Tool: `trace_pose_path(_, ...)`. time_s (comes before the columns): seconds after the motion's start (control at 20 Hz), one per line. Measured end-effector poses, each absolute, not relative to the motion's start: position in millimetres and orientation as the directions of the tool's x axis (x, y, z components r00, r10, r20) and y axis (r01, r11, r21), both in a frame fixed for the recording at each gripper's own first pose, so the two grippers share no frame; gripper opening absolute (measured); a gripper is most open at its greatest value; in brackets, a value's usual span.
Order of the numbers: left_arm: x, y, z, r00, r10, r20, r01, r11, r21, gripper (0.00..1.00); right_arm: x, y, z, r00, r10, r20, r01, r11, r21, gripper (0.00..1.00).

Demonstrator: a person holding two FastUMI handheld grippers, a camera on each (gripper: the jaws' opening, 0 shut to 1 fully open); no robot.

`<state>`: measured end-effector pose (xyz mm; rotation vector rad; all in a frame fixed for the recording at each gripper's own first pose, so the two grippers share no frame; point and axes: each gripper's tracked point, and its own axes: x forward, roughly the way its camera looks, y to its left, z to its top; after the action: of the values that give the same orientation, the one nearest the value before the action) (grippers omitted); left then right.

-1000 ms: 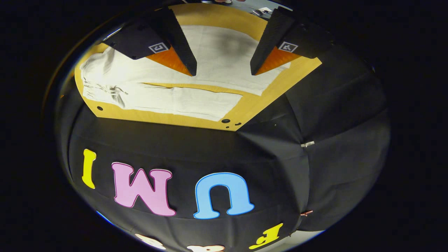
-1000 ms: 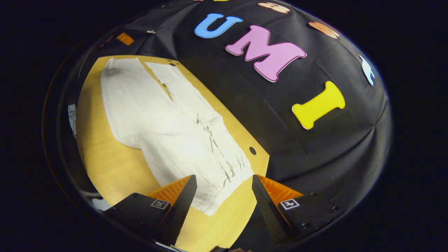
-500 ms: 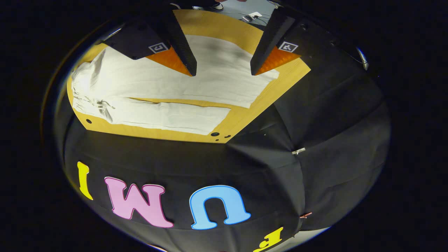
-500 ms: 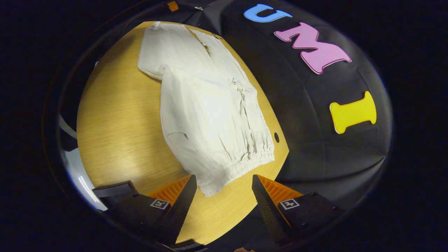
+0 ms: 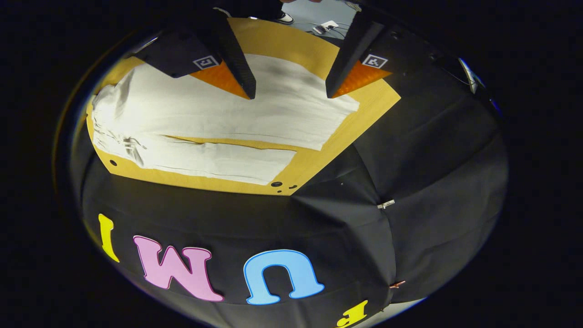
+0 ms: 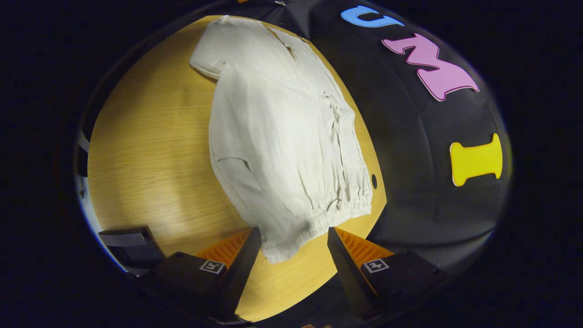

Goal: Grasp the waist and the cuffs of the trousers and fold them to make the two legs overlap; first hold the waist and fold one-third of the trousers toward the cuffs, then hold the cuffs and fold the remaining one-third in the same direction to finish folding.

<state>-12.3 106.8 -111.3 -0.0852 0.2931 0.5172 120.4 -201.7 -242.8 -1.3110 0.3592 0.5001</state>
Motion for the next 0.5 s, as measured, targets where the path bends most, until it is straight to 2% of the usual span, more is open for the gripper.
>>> trace_pose_path(0.15, -10.9, 107.8, -118.0, 0.819, 0.477, -0.318, -0.503, 0.864, 0.002, 0.98, 128.8, -204.6, -248.6, 0.856, 0.107, -0.506, -0.516, 0.118, -0.848, 0.88)
trace_pose_path(0.35, -12.7, 112.7, -124.0, 0.815, 0.489, -0.309, -0.489, 0.868, 0.085, 0.98, 132.6, -208.1, -259.1, 0.845, 0.074, -0.530, -0.535, 0.130, -0.835, 0.63)
trace_pose_path(0.4, -14.5, 115.3, -126.3, 0.808, 0.497, -0.315, -0.492, 0.864, 0.101, 0.98, 133.4, -208.1, -259.1, 0.839, 0.077, -0.539, -0.544, 0.136, -0.828, 0.47)
trace_pose_path(0.45, -16.0, 119.7, -130.6, 0.798, 0.511, -0.320, -0.504, 0.857, 0.110, 0.98, 134.8, -208.2, -262.9, 0.827, 0.077, -0.556, -0.561, 0.144, -0.815, 0.45)
trace_pose_path(0.5, -15.3, 121.8, -135.4, 0.793, 0.511, -0.333, -0.508, 0.855, 0.103, 0.98, 134.6, -209.1, -263.7, 0.820, 0.080, -0.567, -0.573, 0.152, -0.806, 0.37)
